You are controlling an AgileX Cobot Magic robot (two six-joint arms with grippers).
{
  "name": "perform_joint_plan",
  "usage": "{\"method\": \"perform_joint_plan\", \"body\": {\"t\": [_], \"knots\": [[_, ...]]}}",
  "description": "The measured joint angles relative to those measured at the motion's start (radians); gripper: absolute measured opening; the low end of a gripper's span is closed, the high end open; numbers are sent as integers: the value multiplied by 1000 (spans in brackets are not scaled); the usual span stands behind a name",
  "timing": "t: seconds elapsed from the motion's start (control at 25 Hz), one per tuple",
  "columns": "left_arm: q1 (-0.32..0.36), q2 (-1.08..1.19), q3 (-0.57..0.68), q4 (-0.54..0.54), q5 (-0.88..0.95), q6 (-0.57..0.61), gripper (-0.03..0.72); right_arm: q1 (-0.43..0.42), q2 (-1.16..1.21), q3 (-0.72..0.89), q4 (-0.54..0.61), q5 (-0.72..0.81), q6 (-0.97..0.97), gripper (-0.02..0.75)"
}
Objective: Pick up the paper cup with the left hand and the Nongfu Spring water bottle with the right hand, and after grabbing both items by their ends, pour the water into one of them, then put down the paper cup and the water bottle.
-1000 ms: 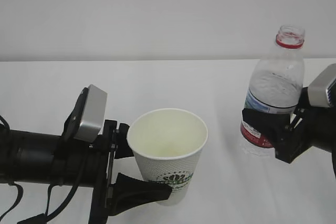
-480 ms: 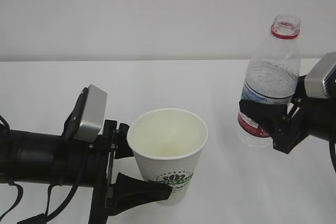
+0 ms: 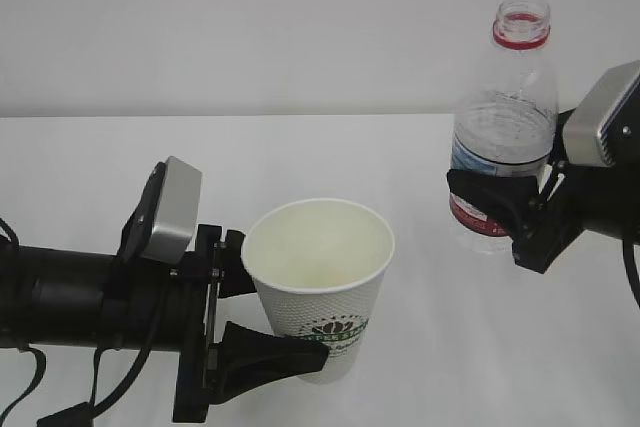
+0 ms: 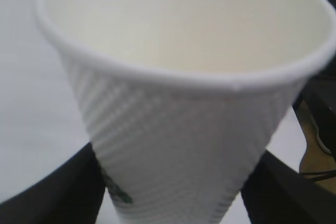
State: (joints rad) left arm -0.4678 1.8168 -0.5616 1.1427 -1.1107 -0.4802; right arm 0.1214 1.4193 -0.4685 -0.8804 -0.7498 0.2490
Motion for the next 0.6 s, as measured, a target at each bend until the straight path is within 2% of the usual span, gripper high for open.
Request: {"method": "perform_joint_plan", "body": {"t": [0.6], "knots": [[0,0,0,0,-6,0,552,141,-1,-108,-56,154,0,503]]}}
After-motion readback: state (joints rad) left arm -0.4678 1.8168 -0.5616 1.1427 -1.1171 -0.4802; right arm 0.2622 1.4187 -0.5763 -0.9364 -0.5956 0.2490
